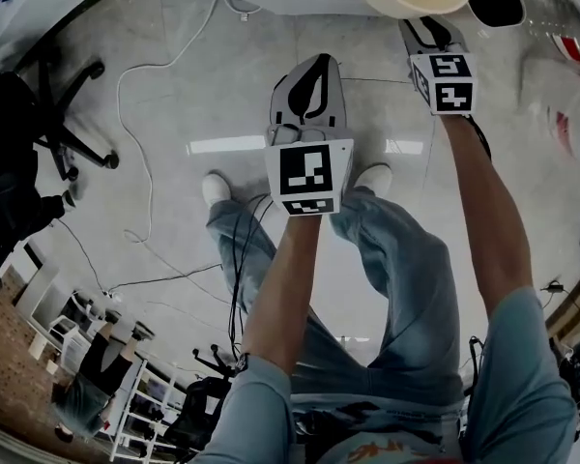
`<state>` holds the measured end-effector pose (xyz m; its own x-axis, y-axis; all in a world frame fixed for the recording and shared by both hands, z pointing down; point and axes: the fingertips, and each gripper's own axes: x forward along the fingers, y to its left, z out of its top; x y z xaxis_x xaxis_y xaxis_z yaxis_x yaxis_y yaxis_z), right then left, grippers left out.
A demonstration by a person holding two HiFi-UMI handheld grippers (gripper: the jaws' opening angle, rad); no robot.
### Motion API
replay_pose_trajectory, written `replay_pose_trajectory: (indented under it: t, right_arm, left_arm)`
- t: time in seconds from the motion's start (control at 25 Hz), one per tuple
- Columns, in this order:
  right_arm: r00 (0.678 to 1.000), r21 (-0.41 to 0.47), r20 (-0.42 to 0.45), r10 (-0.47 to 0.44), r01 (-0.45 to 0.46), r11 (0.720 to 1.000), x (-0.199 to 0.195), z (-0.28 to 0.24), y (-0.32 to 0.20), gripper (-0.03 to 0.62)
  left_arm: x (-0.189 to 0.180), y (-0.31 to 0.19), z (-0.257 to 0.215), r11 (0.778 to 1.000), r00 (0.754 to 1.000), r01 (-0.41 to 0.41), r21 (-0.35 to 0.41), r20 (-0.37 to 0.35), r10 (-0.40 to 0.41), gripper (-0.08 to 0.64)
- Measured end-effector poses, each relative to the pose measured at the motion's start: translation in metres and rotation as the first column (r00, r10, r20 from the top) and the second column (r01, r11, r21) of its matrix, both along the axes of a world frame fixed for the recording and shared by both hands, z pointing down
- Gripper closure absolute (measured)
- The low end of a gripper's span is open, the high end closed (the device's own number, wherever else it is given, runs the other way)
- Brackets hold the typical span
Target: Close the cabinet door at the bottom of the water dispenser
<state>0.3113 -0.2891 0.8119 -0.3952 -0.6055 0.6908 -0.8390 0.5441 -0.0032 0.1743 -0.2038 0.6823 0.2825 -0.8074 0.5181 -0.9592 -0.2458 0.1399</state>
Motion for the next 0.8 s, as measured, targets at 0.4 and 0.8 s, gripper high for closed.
replay_pose_trajectory:
  t: [0.4, 0.8]
  right_arm:
    - [0.994, 0.047, 0.101, -0.038, 0.033, 0.998, -0.051, -0.113, 0.084, 0.494]
    - [0.980, 0.158, 0.189, -0.067, 0.037, 0.987, -0.120, -0.251, 0.130, 0.540]
  left_arm:
    - [-0.012, 0.051, -0.072, 0.999, 0.999, -0.031, -0.022, -0.028, 0.031, 0.549]
    - [-0.053, 0.071, -0.161, 0.993, 0.992, -0.107, 0.040, -0.056, 0.109, 0.549]
